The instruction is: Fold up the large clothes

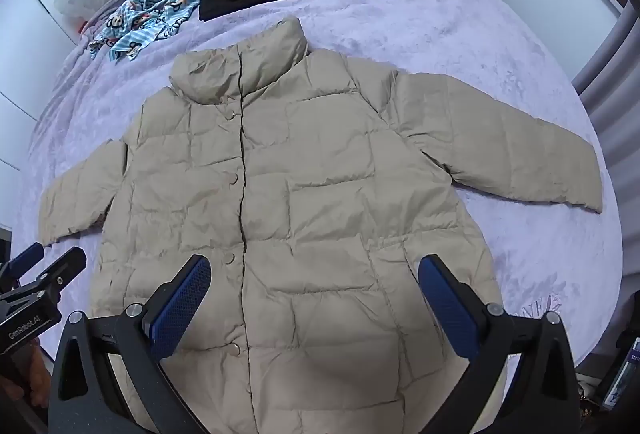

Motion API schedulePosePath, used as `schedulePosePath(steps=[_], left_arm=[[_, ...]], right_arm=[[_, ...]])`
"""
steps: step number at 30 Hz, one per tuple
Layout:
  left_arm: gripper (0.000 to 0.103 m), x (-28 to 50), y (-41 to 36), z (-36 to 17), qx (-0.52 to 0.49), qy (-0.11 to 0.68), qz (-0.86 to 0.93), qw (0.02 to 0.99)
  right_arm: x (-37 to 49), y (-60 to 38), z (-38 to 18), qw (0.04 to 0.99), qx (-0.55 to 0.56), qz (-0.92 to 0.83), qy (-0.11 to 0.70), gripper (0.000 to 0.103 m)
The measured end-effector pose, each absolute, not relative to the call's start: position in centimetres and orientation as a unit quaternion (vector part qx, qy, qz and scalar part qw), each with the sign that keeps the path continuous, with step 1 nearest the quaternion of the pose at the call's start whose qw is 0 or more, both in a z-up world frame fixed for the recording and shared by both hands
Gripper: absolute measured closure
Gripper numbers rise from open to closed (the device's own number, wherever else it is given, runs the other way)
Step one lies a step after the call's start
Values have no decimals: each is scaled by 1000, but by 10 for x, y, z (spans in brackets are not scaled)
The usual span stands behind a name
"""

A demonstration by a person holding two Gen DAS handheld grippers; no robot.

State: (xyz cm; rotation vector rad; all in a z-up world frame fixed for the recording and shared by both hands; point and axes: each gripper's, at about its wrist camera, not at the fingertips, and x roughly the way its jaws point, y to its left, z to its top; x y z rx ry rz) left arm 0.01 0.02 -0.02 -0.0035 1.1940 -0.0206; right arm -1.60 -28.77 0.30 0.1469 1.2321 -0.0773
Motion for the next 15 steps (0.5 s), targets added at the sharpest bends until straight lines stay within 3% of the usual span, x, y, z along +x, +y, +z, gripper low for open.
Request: schedulePosePath(steps=[15], left_arm=[[0,-3,1,0,-2,571,-6,821]], right_arm=[[-19,-286,-1,812,73,-29,578,0]])
